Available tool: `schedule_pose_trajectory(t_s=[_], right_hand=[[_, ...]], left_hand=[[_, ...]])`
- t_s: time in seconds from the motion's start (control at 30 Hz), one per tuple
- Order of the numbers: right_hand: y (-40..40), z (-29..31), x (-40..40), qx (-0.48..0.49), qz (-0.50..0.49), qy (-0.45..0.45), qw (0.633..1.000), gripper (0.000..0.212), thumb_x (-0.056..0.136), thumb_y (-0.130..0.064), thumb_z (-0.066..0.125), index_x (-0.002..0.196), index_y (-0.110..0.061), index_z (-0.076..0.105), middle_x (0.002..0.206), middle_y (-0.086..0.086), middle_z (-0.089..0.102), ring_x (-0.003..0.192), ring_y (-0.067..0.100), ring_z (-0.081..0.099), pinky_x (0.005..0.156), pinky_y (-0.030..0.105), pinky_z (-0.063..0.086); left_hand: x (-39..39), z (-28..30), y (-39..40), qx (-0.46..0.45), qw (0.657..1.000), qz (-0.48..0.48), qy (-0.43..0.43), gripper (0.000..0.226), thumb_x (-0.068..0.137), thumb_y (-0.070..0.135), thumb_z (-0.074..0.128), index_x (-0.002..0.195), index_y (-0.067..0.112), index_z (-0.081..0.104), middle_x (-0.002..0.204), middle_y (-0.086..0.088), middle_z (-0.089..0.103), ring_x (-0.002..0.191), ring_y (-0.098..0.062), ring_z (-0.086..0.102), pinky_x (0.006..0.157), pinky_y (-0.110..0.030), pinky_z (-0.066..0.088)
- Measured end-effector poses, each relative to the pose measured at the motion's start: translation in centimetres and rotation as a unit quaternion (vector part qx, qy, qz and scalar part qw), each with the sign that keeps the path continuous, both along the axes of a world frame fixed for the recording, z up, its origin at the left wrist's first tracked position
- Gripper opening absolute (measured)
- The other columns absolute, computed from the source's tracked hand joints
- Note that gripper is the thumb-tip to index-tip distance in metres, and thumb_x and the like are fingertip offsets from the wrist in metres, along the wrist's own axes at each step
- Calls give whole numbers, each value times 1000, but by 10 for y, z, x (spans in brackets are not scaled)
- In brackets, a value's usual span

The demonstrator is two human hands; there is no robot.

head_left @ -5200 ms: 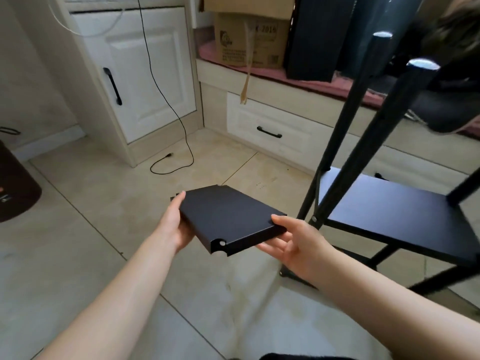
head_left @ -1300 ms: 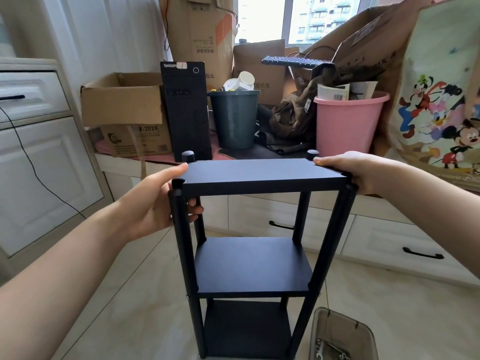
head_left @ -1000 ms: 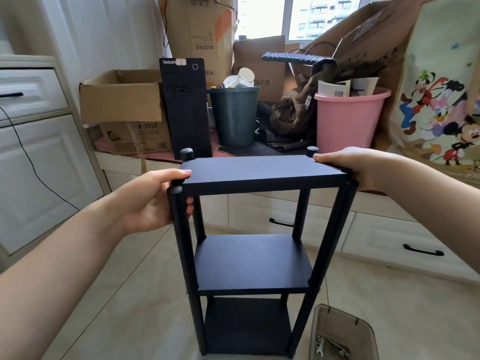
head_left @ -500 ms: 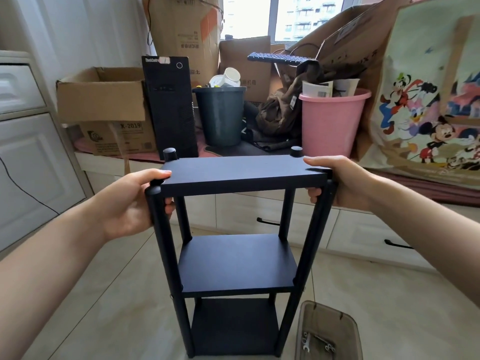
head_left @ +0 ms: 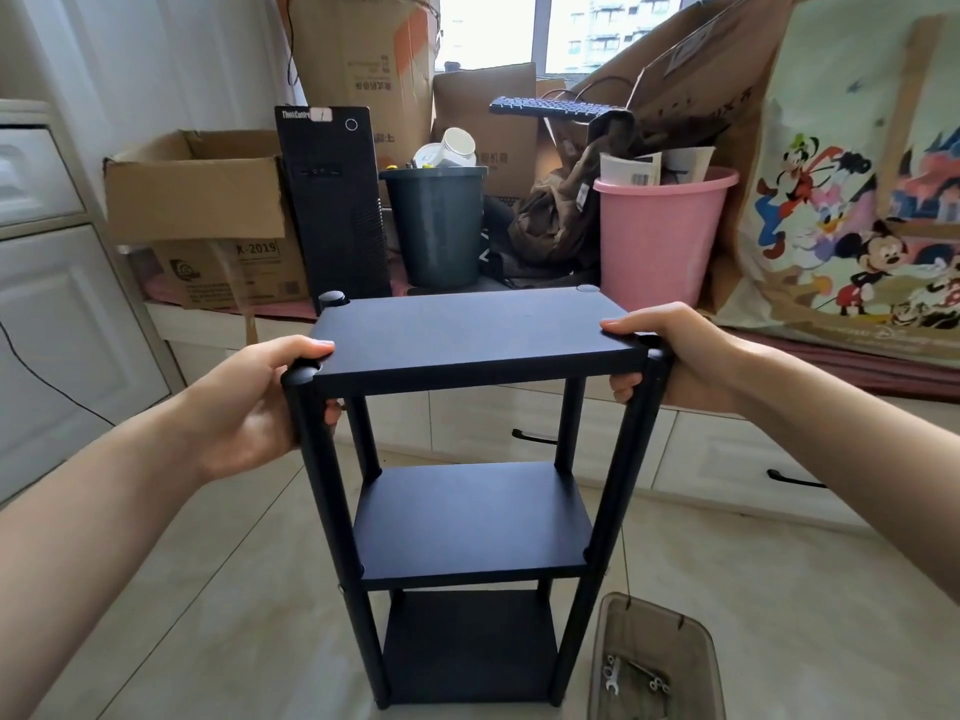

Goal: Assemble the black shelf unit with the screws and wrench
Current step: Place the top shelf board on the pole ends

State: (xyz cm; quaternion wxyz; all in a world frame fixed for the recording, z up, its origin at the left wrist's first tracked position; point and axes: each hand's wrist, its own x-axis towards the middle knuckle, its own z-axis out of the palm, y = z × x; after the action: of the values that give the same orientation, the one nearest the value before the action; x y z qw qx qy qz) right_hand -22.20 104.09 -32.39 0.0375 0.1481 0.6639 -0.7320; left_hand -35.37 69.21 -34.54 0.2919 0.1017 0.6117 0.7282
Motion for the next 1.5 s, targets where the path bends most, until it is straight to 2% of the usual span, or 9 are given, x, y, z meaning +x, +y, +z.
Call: schedule_pose_trajectory(t_s=[0.17, 0.27, 0.5, 0.8, 0.97, 1.1, 1.2, 1.3, 1.5], right_hand=[[5, -6, 4, 1, 8, -18, 1000, 39, 68, -22, 71, 99, -4, 57, 71, 10, 62, 60, 21, 61, 62, 32, 54], [6, -6, 5, -21, 20, -19, 999, 36, 70, -19, 70, 99, 0, 59, 74, 14, 65, 63, 26, 66, 64, 36, 56], [4, -6, 8, -13, 13, -19, 1000, 27, 70, -20, 69, 86, 1, 65, 68, 17, 64, 57, 27, 65, 57, 33, 56], [2, -15, 7, -8, -33, 6, 999, 35, 69, -22, 70, 94, -1, 57, 64, 9, 56, 47, 23, 53, 49, 30, 48], [-3, -11, 0, -6, -27, -9, 1000, 27, 68, -23, 70, 82, -2, 60, 61, 12, 58, 47, 24, 58, 48, 28, 52], [-2, -13, -2, 1, -16, 4, 1000, 23, 70, -24, 69, 76, -3, 62, 61, 13, 61, 48, 24, 62, 46, 27, 51], [0, -15, -6, -1, -19, 11, 1000, 20, 69, -24, 70, 73, -4, 64, 60, 13, 60, 47, 25, 61, 45, 26, 50], [5, -17, -8, 0, -13, 12, 1000, 20, 68, -23, 70, 72, -4, 66, 62, 14, 61, 48, 25, 62, 46, 27, 52], [14, -18, -9, 1, 14, 6, 1000, 19, 70, -22, 72, 74, -3, 74, 70, 14, 65, 55, 26, 65, 52, 29, 54]], left_hand=[[0, 1, -2, -17, 1000, 4, 0, 26, 71, 25, 69, 90, 10, 60, 70, -6, 59, 53, -21, 57, 66, -36, 47], [0, 2, -3, -25, 1000, 2, -4, 23, 71, 25, 68, 86, 8, 62, 67, -7, 58, 54, -22, 58, 67, -37, 46], [1, 3, -9, -30, 999, -24, -12, 24, 73, 26, 70, 88, 8, 66, 72, -8, 61, 57, -22, 62, 64, -35, 53], [-3, -2, -17, -17, 997, -68, -17, 21, 71, 28, 75, 81, 10, 71, 75, -9, 64, 63, -23, 65, 67, -37, 59], [-7, -10, -29, -5, 994, -108, -16, 53, 46, 32, 98, 87, 8, 76, 85, -12, 68, 74, -29, 70, 78, -47, 60], [-13, -12, -23, -26, 1000, 6, 6, 56, 70, 47, 83, 114, 14, 74, 106, -11, 77, 92, -31, 75, 78, -52, 62], [-20, -6, -7, -45, 993, 91, 60, 35, 87, 38, 72, 117, 20, 68, 103, -4, 78, 84, -19, 76, 65, -34, 63], [-23, -1, 5, -54, 995, 69, 56, 24, 89, 30, 71, 111, 19, 70, 88, -1, 79, 69, -11, 75, 51, -21, 55], [-29, -1, 4, -31, 998, 41, 36, 28, 89, 24, 70, 116, 27, 68, 90, -3, 78, 73, -16, 76, 55, -28, 59]])
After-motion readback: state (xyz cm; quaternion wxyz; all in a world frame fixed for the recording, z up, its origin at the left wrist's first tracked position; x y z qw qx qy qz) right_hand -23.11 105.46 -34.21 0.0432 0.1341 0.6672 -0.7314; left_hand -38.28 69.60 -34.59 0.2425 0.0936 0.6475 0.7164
